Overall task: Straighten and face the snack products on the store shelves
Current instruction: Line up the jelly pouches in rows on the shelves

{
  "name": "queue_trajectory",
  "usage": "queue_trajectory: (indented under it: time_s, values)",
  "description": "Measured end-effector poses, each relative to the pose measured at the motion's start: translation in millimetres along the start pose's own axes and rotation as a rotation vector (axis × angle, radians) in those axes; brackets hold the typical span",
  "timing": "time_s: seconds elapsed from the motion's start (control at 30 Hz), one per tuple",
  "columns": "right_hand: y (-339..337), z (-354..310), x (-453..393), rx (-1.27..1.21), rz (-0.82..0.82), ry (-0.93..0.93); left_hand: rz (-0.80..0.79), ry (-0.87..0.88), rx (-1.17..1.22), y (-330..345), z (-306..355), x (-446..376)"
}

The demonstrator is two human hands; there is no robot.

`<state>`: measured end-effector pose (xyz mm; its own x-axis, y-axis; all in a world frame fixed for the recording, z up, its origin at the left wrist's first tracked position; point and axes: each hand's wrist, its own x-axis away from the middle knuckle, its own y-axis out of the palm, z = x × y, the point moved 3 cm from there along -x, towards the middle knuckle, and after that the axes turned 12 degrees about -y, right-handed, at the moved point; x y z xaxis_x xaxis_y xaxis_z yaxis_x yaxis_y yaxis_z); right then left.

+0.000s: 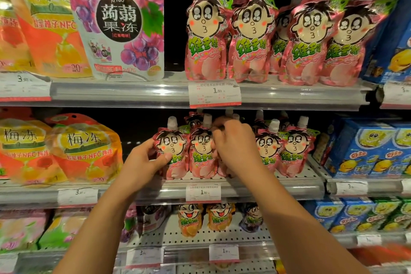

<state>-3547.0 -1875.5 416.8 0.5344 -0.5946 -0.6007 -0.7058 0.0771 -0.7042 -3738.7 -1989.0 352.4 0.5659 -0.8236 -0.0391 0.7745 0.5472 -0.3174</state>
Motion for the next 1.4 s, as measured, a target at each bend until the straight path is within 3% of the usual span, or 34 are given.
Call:
queue_trajectory:
  time_s: [0.17, 0.37, 0.7, 0.8, 0.97, 1.07, 1.13, 1.2, 1.27, 1.4]
  values:
    - [-29, 14, 14, 0.080, 0.232, -0.024, -0.021, -0.006, 0.018, 1, -1, 0]
    - [-30, 26, 6, 0.183, -0.017, 0.073, -0.035, -0.030, 0.046, 2, -4, -1]
    - [-34, 42, 5, 0.109, -0.040, 0.044, -0.048, -0.039, 0.049, 1, -2, 0]
    - [-36, 45, 13, 0.101, 0.023, -0.012, -0.031, -0.063, 0.017, 0, 0, 5]
    - [-50, 48, 56, -0.031, 0.236, -0.144, 0.163, -0.026, -0.268, -5, 8, 26]
    - [-66, 61, 81, -0.047, 0.350, -0.102, 0.366, -0.006, -0.452, -5, 10, 49]
    - [-81, 68, 85, -0.018, 0.426, -0.089, 0.501, 0.068, -0.493, -3, 15, 64]
    - [-100, 71, 82, 0.023, 0.537, -0.088, 0.602, 0.282, -0.488, 0, 32, 76]
    - [-121, 68, 73, 0.037, 0.654, -0.091, 0.632, 0.469, -0.453, 7, 62, 86]
    - [-163, 57, 37, 0.139, 0.808, -0.112, 0.660, 0.681, -0.415, 22, 140, 90]
